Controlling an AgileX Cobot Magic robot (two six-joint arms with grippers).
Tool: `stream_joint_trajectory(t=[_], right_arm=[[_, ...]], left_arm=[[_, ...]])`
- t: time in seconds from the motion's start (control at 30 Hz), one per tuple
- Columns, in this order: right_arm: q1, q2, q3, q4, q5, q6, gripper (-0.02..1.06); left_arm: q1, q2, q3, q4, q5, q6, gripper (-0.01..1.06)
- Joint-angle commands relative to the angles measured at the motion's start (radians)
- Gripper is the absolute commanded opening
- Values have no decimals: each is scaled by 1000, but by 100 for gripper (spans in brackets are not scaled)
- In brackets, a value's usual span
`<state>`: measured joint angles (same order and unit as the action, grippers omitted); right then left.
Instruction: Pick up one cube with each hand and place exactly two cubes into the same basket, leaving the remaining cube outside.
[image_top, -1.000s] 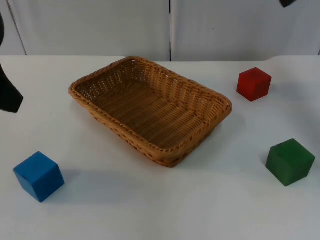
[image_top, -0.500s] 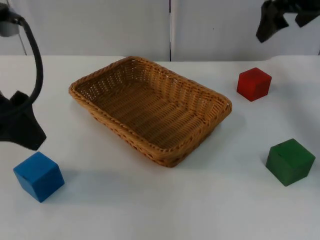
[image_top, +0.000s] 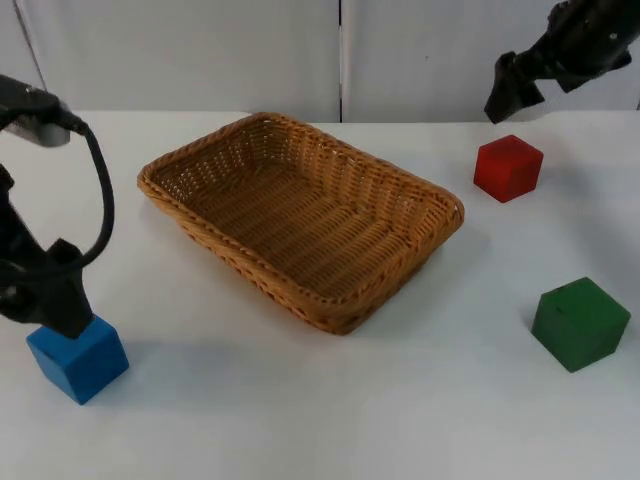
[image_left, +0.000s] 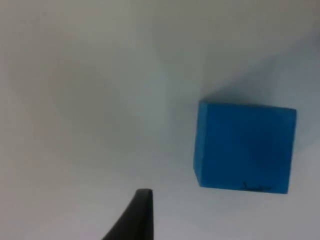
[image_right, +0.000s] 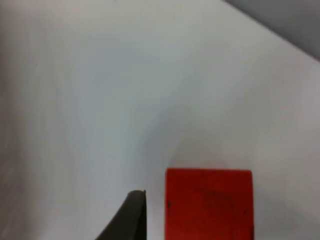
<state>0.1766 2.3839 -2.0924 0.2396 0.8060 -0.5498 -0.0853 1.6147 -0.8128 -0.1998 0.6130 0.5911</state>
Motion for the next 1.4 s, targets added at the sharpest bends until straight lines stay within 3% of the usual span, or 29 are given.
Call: stream_joint_trajectory(t=[0.0, 0.13, 0.33, 1.37], right_arm=[[7, 7, -6, 10, -36, -11, 105], [7, 22, -6, 15, -60, -23, 105], [7, 71, -6, 110, -82, -92, 105], [7, 174, -6, 99, -97, -86, 96]], left_arm=[[-5, 32, -15, 11, -18, -13, 105], [-5, 87, -35, 18, -27, -13, 105], [-5, 161, -52, 20, -69, -13, 105], [-5, 290, -52, 6, -151, 2, 105]])
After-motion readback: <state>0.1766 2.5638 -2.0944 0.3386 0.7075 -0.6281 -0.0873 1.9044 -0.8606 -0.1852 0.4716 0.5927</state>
